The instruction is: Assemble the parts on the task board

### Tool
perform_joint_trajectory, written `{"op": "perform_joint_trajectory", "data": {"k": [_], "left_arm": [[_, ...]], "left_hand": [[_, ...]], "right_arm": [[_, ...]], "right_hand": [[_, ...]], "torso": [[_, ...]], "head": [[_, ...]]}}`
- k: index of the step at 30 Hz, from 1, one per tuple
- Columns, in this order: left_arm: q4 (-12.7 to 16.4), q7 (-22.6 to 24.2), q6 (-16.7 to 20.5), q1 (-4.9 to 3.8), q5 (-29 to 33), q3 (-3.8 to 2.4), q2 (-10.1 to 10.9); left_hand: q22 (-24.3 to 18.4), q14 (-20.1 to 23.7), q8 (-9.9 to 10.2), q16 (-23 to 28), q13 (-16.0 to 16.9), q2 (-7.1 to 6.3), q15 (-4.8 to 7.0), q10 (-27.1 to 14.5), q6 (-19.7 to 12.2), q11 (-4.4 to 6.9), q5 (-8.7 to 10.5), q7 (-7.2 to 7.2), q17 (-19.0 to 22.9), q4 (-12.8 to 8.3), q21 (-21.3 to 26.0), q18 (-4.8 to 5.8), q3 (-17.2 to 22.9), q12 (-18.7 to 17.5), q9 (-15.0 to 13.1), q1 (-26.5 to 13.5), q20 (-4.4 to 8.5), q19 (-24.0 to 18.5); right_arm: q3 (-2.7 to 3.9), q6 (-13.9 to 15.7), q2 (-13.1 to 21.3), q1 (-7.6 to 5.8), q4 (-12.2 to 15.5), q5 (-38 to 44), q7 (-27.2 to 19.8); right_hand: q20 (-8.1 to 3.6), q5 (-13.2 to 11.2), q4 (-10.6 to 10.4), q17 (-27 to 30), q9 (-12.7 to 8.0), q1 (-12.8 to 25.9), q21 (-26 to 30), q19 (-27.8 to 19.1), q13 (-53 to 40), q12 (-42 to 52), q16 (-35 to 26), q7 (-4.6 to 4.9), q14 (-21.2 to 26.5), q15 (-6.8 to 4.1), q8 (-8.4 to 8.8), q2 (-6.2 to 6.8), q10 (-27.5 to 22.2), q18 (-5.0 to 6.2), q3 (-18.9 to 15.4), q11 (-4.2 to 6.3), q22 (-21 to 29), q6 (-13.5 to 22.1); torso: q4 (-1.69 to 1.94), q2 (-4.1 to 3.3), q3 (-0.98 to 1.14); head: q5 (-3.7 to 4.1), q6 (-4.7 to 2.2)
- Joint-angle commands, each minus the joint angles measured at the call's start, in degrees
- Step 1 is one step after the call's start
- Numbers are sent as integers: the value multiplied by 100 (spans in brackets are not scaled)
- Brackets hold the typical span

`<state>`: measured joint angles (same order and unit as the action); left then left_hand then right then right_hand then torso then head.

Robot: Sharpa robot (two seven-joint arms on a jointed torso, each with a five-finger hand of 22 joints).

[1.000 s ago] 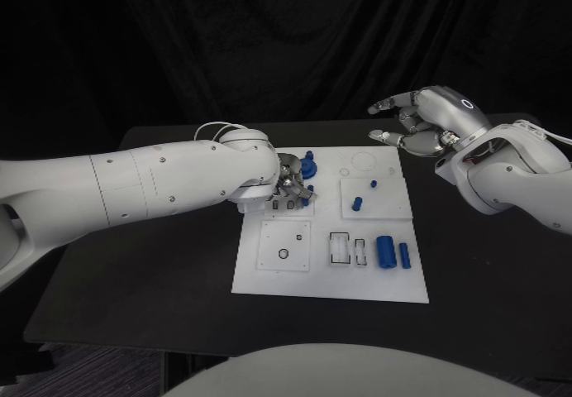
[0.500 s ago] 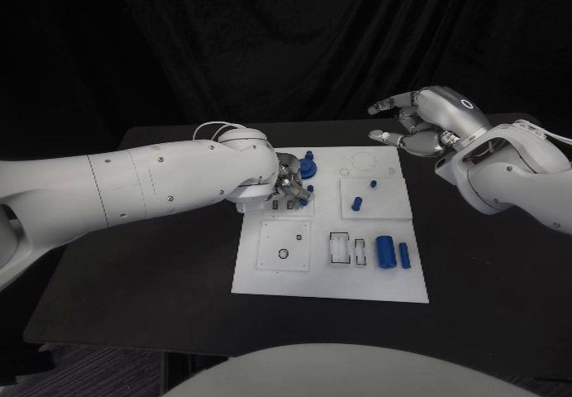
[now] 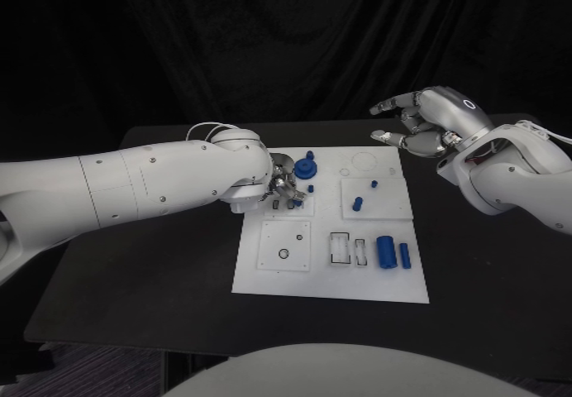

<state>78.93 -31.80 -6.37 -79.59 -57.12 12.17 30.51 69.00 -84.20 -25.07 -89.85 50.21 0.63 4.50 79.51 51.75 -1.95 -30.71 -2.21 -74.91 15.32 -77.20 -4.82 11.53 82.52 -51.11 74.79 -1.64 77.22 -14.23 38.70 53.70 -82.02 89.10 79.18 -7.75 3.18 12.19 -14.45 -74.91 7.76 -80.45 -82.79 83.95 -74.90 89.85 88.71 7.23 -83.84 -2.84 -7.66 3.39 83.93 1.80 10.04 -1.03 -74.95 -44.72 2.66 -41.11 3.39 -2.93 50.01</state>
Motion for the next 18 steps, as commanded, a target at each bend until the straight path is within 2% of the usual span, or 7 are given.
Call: {"op": "perform_joint_trajectory", "data": {"k": [1,2,18], "left_arm": [[34,16,51,12,1,-3,18],[44,13,62,12,1,-3,33],[152,-4,210,12,1,-2,195]], "left_hand": [[5,-580,24,-15,3979,-37,30,1049,41,399,-13,15,-1509,-22,21,-27,71,748,-20,4,0,39],[11,-580,33,-15,3979,-76,29,1049,46,398,-6,13,-1509,-32,27,-27,170,748,-49,-38,-1,41],[-11,-580,75,-15,3979,-132,23,1049,37,389,2,2,-1509,-48,62,-35,393,748,-99,-141,-6,22]], "right_arm": [[5,-18,6,-8,4,9,97],[5,-21,4,-8,2,9,97],[5,-54,1,-7,-5,9,117]], "right_hand": [[53,30,22,-1321,-5,-11,23,255,-1510,15,-21,-6,-568,39,-4,-44,607,11,3,-41,-1250,-41],[53,30,22,-1321,-5,-11,23,255,-1510,15,-21,-6,-568,39,-4,-44,607,11,3,-41,-1250,-41],[56,32,28,-1294,-10,-16,37,248,-1510,15,-43,-6,-561,40,0,-48,607,15,5,-42,-1245,-41]], "torso": [[3,0,0],[3,0,0],[0,0,2]], "head": [[-9,-1],[-11,-1],[-39,-1]]}}
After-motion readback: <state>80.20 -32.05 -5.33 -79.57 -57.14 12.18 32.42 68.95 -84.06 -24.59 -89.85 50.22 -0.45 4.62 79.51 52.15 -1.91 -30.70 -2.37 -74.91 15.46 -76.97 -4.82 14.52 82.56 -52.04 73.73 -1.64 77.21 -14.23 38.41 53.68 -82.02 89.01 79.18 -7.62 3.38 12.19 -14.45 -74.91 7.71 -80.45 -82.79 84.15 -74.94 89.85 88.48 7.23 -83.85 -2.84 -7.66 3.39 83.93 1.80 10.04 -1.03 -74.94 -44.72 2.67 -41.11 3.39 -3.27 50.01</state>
